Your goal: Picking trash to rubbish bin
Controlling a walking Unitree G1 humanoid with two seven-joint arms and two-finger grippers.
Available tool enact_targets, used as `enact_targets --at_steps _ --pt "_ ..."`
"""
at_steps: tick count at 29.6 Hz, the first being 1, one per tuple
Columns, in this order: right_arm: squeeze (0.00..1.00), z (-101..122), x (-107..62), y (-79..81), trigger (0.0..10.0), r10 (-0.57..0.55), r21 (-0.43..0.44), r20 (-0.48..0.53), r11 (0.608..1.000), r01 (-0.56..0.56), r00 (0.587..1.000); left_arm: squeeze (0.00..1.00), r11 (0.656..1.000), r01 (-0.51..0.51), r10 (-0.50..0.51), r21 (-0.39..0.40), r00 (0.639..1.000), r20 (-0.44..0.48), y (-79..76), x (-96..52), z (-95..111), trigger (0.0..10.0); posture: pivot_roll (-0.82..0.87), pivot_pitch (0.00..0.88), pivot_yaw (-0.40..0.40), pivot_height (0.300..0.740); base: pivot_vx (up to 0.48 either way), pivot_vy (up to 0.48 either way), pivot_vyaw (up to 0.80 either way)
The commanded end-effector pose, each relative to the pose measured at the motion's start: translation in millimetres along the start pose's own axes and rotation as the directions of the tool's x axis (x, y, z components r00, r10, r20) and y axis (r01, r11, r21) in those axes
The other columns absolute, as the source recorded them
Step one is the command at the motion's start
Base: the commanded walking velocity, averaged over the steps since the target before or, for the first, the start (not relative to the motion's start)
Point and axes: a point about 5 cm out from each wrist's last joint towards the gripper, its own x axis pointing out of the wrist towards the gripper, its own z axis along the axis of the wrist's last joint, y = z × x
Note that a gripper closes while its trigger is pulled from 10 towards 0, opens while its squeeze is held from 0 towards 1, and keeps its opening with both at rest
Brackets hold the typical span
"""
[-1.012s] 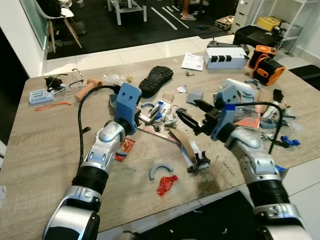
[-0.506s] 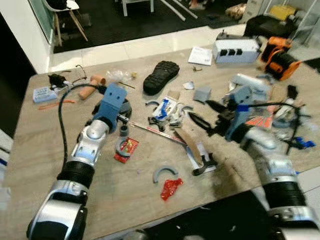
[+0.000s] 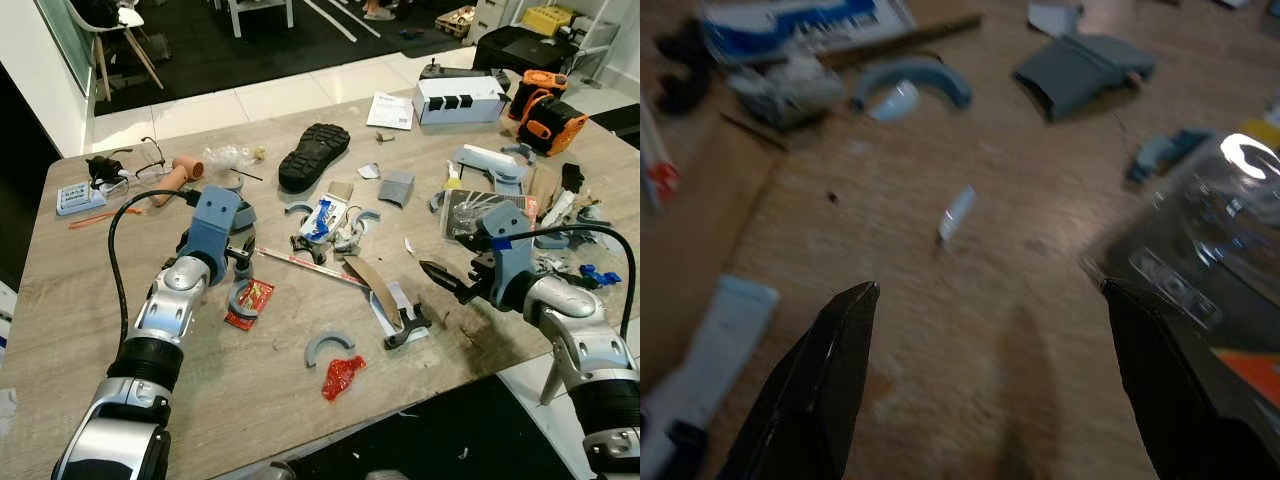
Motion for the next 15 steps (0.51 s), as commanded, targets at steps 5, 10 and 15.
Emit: enact_targets --at_steps 5,10,15 --pt "0.00 -3 -1.8 -7.5 10.0 -0.035 -0.017 -0.036 0.999 0.035 0.999 0.00 0.994 0.035 -0.032 -0.108 0.999 0.035 12.6 -13.0 8 10.0 -0.08 0.000 0.038 0.740 0.000 0.000 0.00" --pt "0.00 -7 -2.5 -10.8 10.0 -0.050 -0.025 -0.068 0.998 0.049 0.996 0.00 0.991 0.091 -0.089 -0.101 0.996 0.024 9.5 -20.0 7 10.0 -0.08 0.000 0.036 0.740 0.000 0.000 0.00" --pt "0.00 -14 -4.0 -13.6 10.0 -0.059 -0.046 -0.115 0.997 0.054 0.992 0.00 0.986 0.157 -0.158 -0.054 0.987 -0.024 -1.1 -24.7 -1 10.0 -0.08 0.000 0.035 0.740 0.000 0.000 0.00"
